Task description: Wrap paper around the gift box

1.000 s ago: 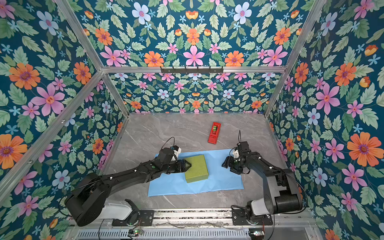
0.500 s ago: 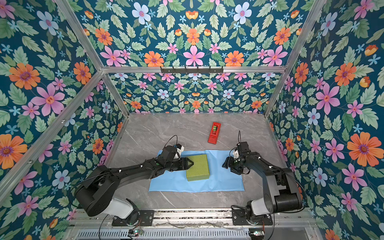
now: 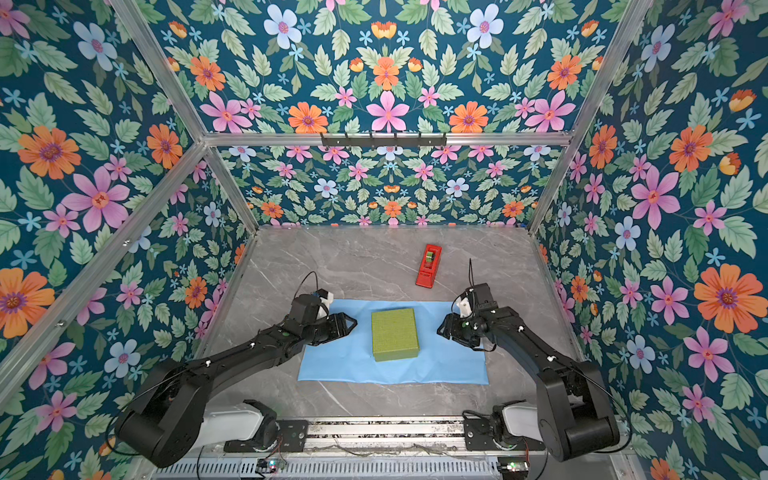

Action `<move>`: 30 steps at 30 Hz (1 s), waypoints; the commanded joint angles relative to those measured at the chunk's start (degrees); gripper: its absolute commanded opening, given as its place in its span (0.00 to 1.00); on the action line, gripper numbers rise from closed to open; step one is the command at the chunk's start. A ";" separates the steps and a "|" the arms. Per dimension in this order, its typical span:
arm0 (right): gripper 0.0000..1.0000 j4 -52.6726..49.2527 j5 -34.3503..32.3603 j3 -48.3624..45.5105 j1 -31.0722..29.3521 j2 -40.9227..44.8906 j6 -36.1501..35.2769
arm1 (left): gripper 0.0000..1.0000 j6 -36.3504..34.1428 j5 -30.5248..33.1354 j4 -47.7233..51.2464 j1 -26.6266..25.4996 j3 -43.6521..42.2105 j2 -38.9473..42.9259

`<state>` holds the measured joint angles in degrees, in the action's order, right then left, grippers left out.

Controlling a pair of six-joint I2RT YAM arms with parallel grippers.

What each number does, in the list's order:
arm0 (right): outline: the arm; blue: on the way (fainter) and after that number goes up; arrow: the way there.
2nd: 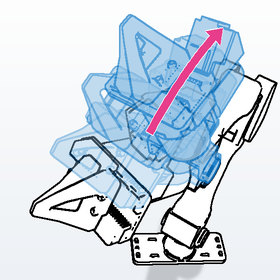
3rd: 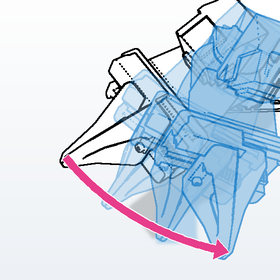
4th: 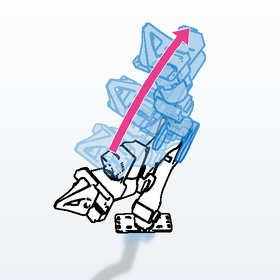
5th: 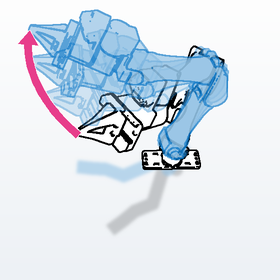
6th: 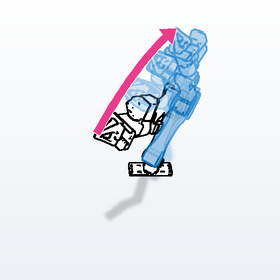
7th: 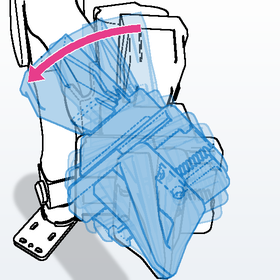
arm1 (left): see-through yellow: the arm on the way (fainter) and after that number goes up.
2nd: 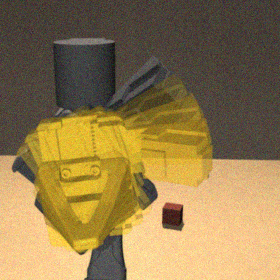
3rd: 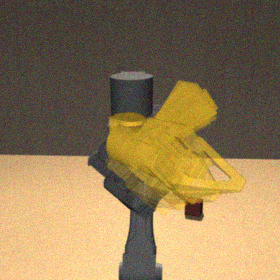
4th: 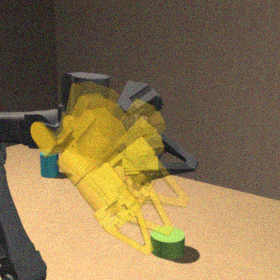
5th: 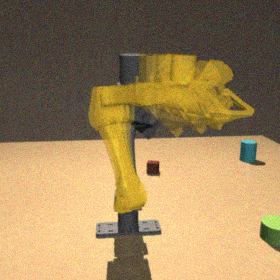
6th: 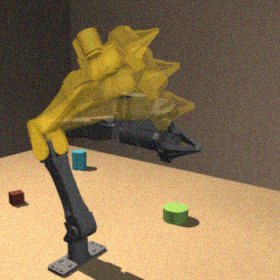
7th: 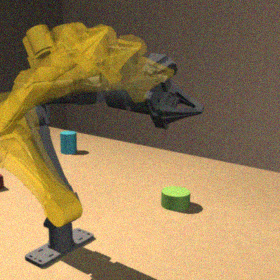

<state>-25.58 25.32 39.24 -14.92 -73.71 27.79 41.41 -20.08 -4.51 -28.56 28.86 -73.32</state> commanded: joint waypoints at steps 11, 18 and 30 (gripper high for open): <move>0.46 5.68 -1.32 0.99 -11.28 -5.38 7.01 | 0.43 2.46 0.56 -0.89 -5.69 1.78 -3.67; 0.44 6.15 -1.02 1.01 -12.78 -5.35 7.93 | 0.40 2.95 -1.33 -3.92 -8.68 4.77 -7.89; 0.43 6.84 -0.04 1.00 -13.17 -4.65 8.43 | 0.39 2.52 -1.46 -3.66 -8.97 6.73 -10.13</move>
<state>-20.08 24.86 40.10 -27.99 -78.54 35.79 44.56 -20.84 -7.29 -37.45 35.27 -83.24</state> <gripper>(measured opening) 0.429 0.394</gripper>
